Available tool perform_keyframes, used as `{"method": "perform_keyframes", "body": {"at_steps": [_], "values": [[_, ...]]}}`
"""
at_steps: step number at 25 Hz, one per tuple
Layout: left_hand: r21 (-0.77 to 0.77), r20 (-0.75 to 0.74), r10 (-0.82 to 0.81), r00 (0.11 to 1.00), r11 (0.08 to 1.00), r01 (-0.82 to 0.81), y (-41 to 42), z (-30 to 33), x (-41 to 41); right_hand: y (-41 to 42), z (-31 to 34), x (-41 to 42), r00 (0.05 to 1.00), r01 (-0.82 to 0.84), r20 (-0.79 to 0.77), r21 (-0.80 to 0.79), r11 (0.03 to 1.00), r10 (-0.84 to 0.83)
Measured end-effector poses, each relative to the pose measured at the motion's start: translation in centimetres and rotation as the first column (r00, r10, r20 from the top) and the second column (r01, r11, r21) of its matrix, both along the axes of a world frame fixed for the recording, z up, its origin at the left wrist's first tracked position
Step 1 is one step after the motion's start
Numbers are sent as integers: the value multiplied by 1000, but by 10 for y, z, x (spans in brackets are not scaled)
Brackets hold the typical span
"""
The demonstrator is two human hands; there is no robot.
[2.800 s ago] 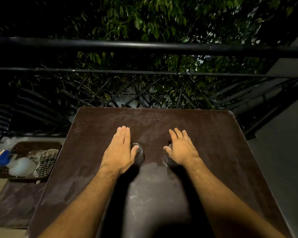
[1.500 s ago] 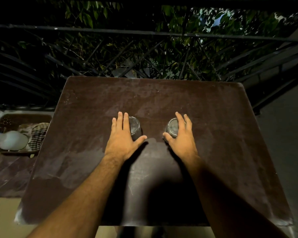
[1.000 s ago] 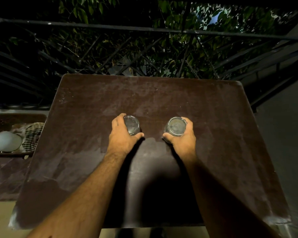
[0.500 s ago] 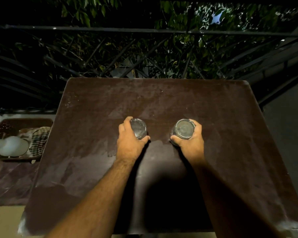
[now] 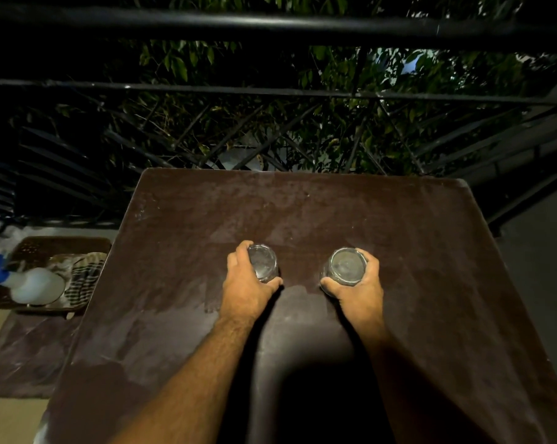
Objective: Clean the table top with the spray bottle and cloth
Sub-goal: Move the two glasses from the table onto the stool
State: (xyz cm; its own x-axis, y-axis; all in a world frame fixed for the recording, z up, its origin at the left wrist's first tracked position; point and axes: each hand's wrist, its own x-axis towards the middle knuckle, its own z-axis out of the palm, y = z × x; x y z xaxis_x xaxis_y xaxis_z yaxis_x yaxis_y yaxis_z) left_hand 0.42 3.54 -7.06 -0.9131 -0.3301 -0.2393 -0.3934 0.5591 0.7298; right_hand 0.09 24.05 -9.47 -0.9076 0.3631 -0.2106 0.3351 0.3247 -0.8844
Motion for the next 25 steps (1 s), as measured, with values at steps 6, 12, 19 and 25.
{"method": "perform_keyframes", "body": {"at_steps": [6, 12, 19, 25], "values": [[-33, 4, -51, 999, 998, 51, -10, 3, -1, -3, 7, -3, 1000, -3, -16, 15, 1000, 4], [-61, -34, -31, 999, 998, 29, -69, 24, 3, -46, 19, -7, 996, -52, -65, 49, 997, 55], [-86, -101, 16, 995, 996, -24, -188, 46, 17, -167, 39, 2, 985, -144, -92, 52, 988, 148], [-108, -99, 26, 995, 993, -37, -304, 46, 42, -296, 45, 15, 971, -214, -98, 32, 976, 217]]}}
